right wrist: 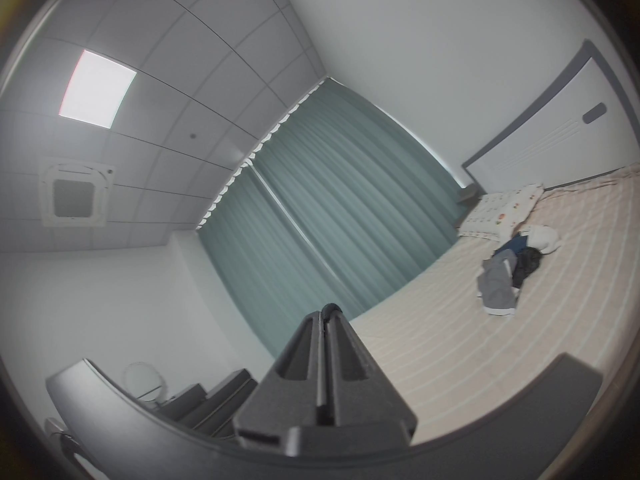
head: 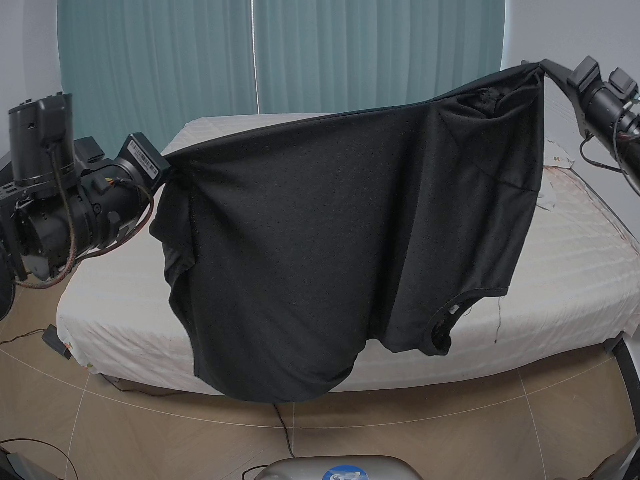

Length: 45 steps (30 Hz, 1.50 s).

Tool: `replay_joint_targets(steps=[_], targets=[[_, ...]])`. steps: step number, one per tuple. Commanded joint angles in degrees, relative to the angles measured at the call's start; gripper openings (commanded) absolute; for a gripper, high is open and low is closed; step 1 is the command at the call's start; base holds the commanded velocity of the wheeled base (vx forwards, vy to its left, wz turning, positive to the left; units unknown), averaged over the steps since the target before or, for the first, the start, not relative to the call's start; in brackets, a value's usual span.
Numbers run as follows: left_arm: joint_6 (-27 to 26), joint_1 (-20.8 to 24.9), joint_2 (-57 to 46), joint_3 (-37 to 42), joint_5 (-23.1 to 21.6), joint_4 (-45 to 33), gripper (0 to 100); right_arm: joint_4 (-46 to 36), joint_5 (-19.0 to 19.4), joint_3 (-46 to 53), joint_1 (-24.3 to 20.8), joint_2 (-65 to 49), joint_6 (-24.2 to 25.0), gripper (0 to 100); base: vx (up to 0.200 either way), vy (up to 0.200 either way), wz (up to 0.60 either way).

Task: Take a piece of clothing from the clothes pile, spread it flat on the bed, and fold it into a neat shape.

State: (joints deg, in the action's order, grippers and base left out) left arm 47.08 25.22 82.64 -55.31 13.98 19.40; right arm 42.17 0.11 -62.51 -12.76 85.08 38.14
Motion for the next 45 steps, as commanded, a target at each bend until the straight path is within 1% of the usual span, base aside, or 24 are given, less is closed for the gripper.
replay_joint_targets(steps=[1,2,5,10,14,19,27,29,35,38,45], targets=[[1.3,-2.2,7.0,-3.1,-0.2,-0.7,0,-0.6,-0.8,-3.5,5.3,10.5,0.3,0,0.2,0.0,0.0],[1.4,-3.4,11.4,-4.8,-1.2,-0.6,0,2.8,-2.4,-6.7,8.2,16.0,0.4,0,0.2,0.0,0.0],[1.4,-4.0,14.7,-6.5,-1.9,-0.4,0,4.3,-3.0,-7.1,8.5,18.3,0.4,0,0.2,0.0,0.0],[1.9,-4.3,19.8,-9.9,-1.9,-0.1,0,6.5,-3.2,-6.4,7.8,21.9,0.3,0,0.2,0.0,0.0],[3.2,-4.5,24.8,-13.8,-2.1,0.5,0,11.3,-3.4,-6.0,6.4,25.6,0.3,0,0.2,0.0,0.0],[3.2,-4.7,29.5,-18.4,-1.9,2.0,0,14.7,-6.3,-5.8,4.8,29.4,-0.4,0,0.2,0.0,0.0],[2.0,-4.7,36.0,-22.8,-1.3,2.1,0,16.3,-6.5,-5.8,3.2,32.8,-0.6,0,0.2,0.0,0.0],[0.7,-4.7,38.5,-24.1,-1.2,2.4,0,17.4,-6.5,-5.8,2.7,34.5,-1.1,0,0.2,0.0,0.0],[0.6,-4.7,43.5,-26.7,-1.0,2.9,0,20.4,-6.6,-5.8,2.4,39.6,-2.5,0,0.2,0.0,0.0],[0.6,-4.7,46.5,-28.1,0.0,2.8,0,22.8,-6.6,-6.1,2.2,43.4,-2.6,0,0.0,0.0,0.0],[1.1,-5.6,52.4,-30.9,0.7,3.3,0,23.8,-7.6,-8.5,1.7,51.1,-2.7,0,0.0,0.0,0.0]])
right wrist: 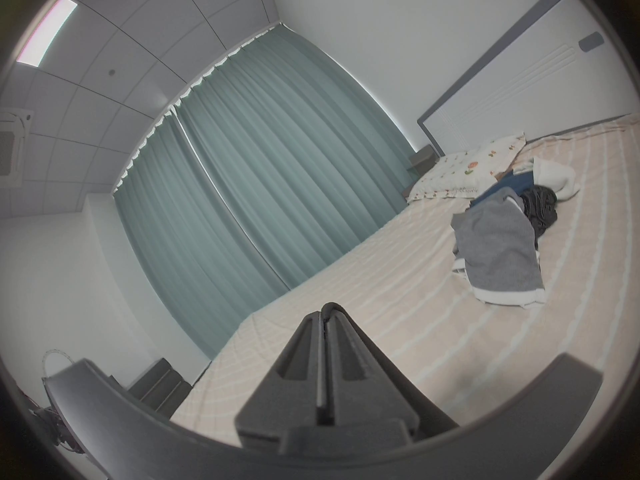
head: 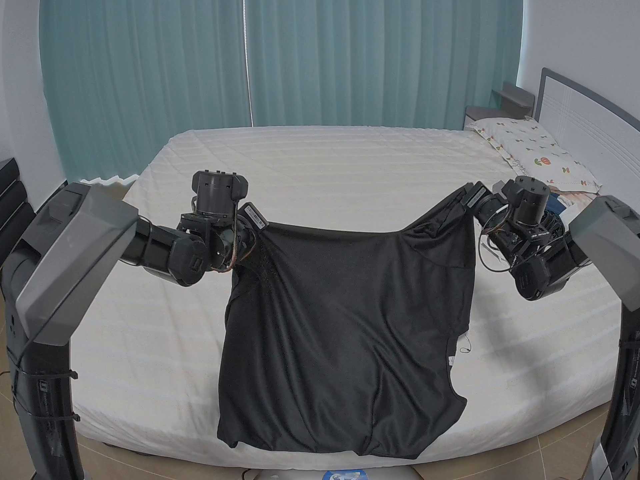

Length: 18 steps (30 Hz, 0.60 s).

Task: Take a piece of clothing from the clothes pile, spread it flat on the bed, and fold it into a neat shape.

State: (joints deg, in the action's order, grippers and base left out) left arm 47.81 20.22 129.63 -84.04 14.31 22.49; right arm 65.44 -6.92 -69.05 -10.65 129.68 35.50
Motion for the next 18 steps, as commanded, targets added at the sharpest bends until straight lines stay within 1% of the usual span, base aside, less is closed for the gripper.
replay_joint_targets(steps=[1,3,7,8,10,11,14,18], targets=[[0.4,-0.6,6.4,-2.6,0.4,0.2,0,0.5,-1.2,-2.8,-0.5,7.6,-0.1,0,0.0,0.0,0.0],[1.1,-0.6,8.0,-2.9,0.8,0.2,0,0.3,-2.7,-4.1,-0.5,9.4,-0.2,0,0.0,0.0,0.0],[1.8,-0.6,10.0,-2.9,1.0,0.2,0,0.3,-2.9,-3.9,-0.4,11.1,-0.6,0,0.0,0.0,0.0],[1.8,-0.7,10.2,-2.9,1.0,0.2,0,0.3,-2.9,-3.8,-0.4,11.4,-0.6,100,0.0,0.0,0.0],[2.1,-0.8,10.6,-2.9,0.9,0.2,0,0.4,-2.8,-3.5,-0.5,12.3,-0.6,100,0.0,0.0,0.0],[2.5,-1.0,11.2,-2.9,0.9,0.2,100,0.1,-2.7,-3.0,-0.6,13.4,-0.9,100,0.0,0.0,0.0],[2.5,-1.1,12.1,-2.9,0.9,0.0,100,-0.3,-2.6,-1.5,-0.6,14.5,-2.1,100,0.0,0.0,0.0],[2.4,-2.6,12.7,-2.9,1.2,-0.1,100,-0.3,-2.4,1.2,0.2,13.8,-3.7,100,0.0,0.0,0.0]])
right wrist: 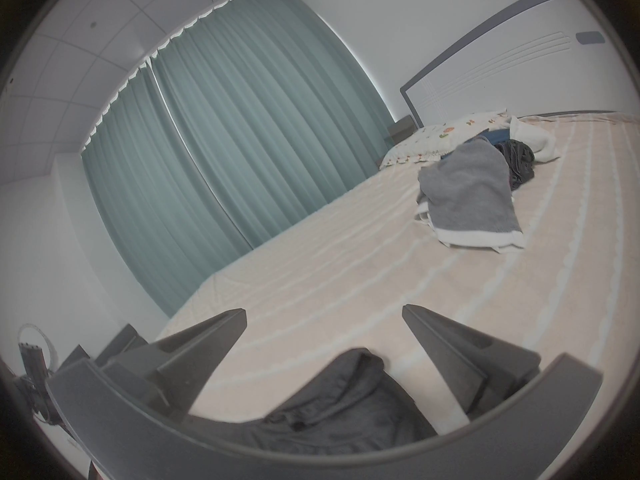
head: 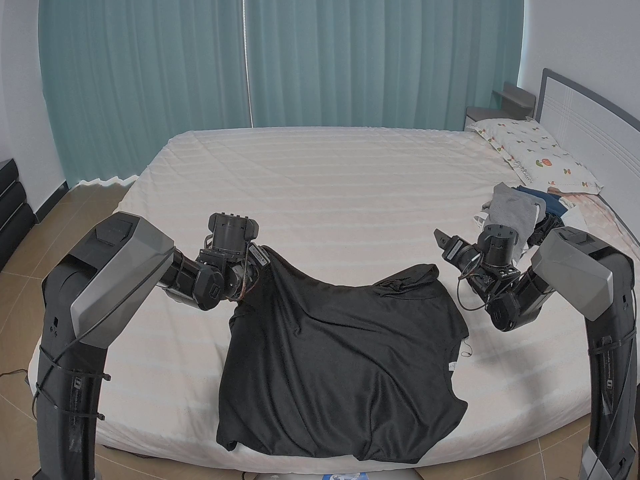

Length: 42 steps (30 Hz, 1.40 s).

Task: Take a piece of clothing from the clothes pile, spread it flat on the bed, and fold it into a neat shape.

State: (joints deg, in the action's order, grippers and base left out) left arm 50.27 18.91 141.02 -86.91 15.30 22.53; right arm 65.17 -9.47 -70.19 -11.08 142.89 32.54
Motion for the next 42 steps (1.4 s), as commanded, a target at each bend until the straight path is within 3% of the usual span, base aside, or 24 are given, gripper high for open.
replay_joint_targets(steps=[1,5,8,16,20,27,33,37,42], targets=[[-0.1,-1.9,1.4,0.0,0.8,-0.2,100,-0.1,0.2,3.2,1.1,-0.1,-0.7,100,0.0,0.0,0.0],[-0.6,-4.0,1.3,-0.1,2.0,-0.5,100,-0.4,2.9,8.3,1.9,-2.9,-0.7,100,0.0,0.0,0.0],[-4.0,-5.7,1.4,-0.9,2.2,-3.0,100,0.3,5.2,12.9,1.9,-5.0,-0.6,100,0.0,0.0,0.0],[-5.0,-6.7,0.7,-3.6,1.9,-8.6,100,1.5,7.4,20.7,1.2,-8.4,1.3,100,0.0,0.0,0.0],[-6.4,-6.6,-1.8,-4.9,-3.1,-21.4,100,7.1,11.1,25.9,1.7,-8.2,4.5,100,0.0,0.0,0.0],[-2.4,-8.7,-4.7,-4.4,-8.1,-22.7,100,12.6,14.9,31.3,2.0,-6.7,7.2,100,0.0,0.0,0.0],[-2.2,-10.0,-9.4,2.2,-12.5,-22.4,100,13.8,15.4,33.8,2.0,-6.6,10.9,100,0.0,0.0,0.0],[-1.5,-9.7,-15.0,14.0,-16.3,-20.8,100,14.7,15.4,37.4,2.2,-6.7,14.3,100,0.0,0.0,0.0],[0.5,-7.8,-19.8,28.8,-17.8,-11.5,100,16.7,16.1,41.6,1.9,-6.7,15.1,100,0.0,0.0,0.0]])
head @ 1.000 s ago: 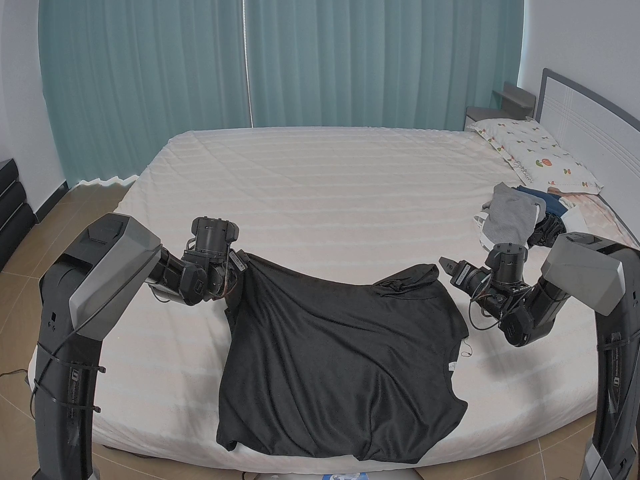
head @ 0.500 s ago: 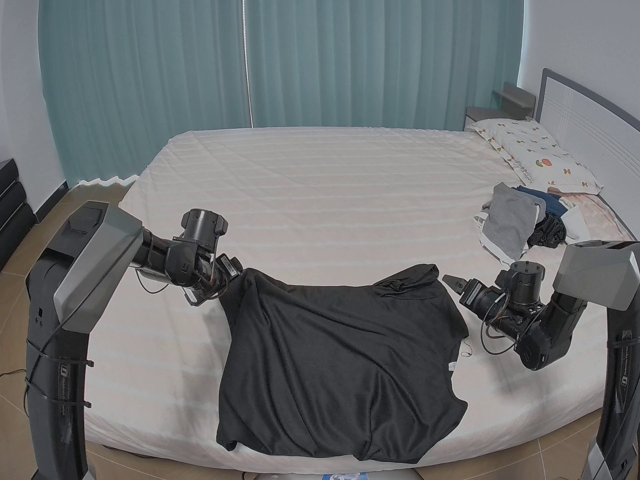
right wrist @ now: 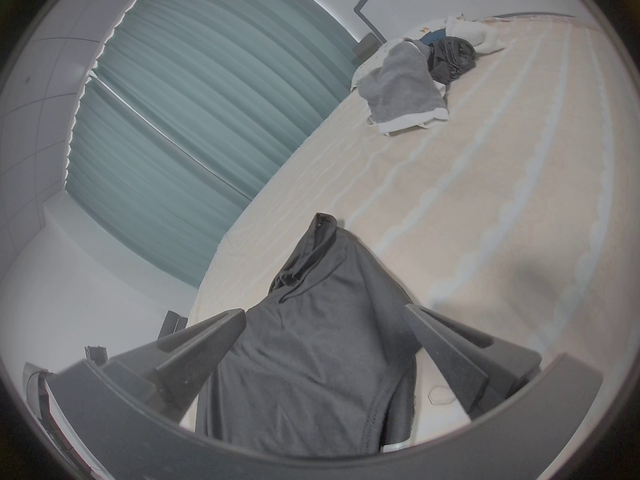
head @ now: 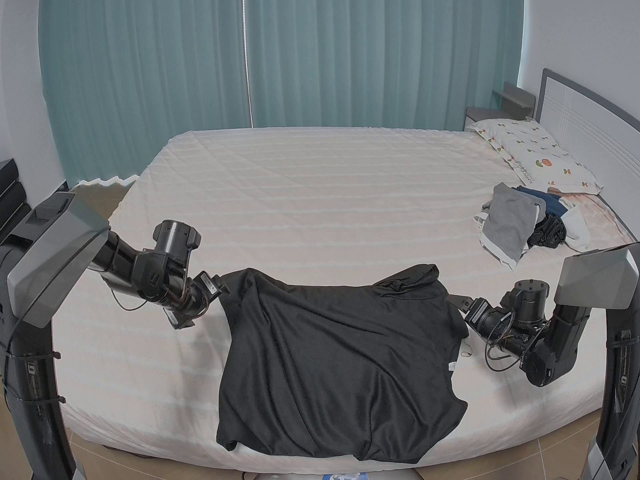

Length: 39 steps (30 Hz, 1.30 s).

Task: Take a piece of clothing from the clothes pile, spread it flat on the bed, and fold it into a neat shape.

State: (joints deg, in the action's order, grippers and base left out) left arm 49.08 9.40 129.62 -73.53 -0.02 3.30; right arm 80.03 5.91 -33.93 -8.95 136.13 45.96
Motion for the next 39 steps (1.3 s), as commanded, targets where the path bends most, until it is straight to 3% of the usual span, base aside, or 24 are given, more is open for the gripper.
replay_joint_targets(steps=[1,2,3,8,14,22,27,32,39], targets=[[1.7,1.7,-8.4,15.4,-2.4,7.7,100,1.8,0.7,5.4,-0.3,0.1,1.7,100,0.0,0.0,0.0],[3.9,2.7,-10.0,23.3,-4.2,15.2,100,1.8,1.0,7.1,-0.5,-0.8,1.7,100,0.0,0.0,0.0],[5.5,3.4,-10.1,25.7,-5.2,18.1,100,1.9,1.3,7.7,-0.5,-0.9,1.7,100,0.0,0.0,0.0],[8.8,5.2,-9.4,32.1,-6.9,27.6,100,1.9,1.6,8.8,-0.6,-0.2,1.7,100,0.0,0.0,0.0],[8.6,6.1,-10.8,38.9,-8.7,28.6,100,1.9,1.6,9.5,-0.6,1.7,1.5,100,-0.1,0.0,0.0],[8.2,6.2,-9.3,39.5,-8.1,32.2,100,1.9,1.7,10.6,-1.4,2.3,1.4,100,-0.2,0.0,0.0],[8.2,6.1,-9.5,39.6,-8.8,32.5,100,2.0,3.6,13.1,-2.7,2.3,-2.3,100,-0.2,0.0,0.0],[5.3,6.2,-9.1,40.8,-8.8,32.6,100,3.9,3.9,14.0,-2.7,2.6,-2.6,100,-0.2,0.0,0.0],[4.0,6.3,-8.1,41.2,-7.9,32.7,100,6.3,5.5,14.9,-2.7,3.4,-2.6,100,0.0,0.0,0.0]])
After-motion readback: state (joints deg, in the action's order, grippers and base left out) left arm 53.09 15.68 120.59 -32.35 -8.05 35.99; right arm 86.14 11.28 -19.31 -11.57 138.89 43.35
